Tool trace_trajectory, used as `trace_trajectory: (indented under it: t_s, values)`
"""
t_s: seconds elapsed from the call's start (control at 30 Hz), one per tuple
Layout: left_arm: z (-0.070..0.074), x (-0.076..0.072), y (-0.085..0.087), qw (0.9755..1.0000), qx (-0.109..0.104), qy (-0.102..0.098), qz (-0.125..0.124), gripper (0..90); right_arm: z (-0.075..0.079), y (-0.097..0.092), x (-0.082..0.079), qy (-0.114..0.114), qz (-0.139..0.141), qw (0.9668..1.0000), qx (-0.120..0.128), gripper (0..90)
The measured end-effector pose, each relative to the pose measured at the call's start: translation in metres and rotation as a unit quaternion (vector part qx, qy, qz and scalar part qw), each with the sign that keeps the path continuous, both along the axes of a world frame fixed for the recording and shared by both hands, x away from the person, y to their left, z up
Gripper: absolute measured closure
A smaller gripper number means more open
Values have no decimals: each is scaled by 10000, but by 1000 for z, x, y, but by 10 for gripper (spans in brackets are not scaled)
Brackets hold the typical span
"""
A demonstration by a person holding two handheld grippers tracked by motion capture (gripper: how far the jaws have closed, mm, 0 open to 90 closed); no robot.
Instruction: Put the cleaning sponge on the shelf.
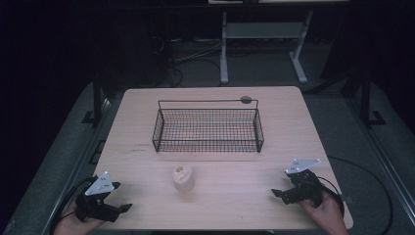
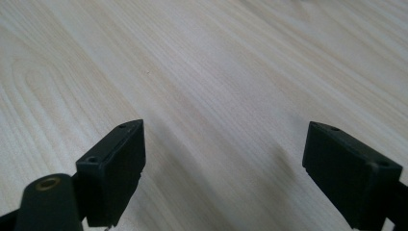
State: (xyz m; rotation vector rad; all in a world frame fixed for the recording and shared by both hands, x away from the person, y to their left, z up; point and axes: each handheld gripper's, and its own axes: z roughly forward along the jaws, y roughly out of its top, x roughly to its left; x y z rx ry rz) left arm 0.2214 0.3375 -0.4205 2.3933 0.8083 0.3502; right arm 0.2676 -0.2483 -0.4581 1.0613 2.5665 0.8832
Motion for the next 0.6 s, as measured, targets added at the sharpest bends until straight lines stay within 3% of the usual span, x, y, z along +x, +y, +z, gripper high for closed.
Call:
trace_trajectory:
  t_s: [0.33, 0.6]
  values:
    - [12, 4, -11, 9998, 112, -90, -153, 168, 1, 0, -1, 18, 51, 10000, -18, 146]
    - [14, 4, -16, 9996, 126, -44, -261, 168, 1, 1, -1, 26, 60, 10000, -38, 146]
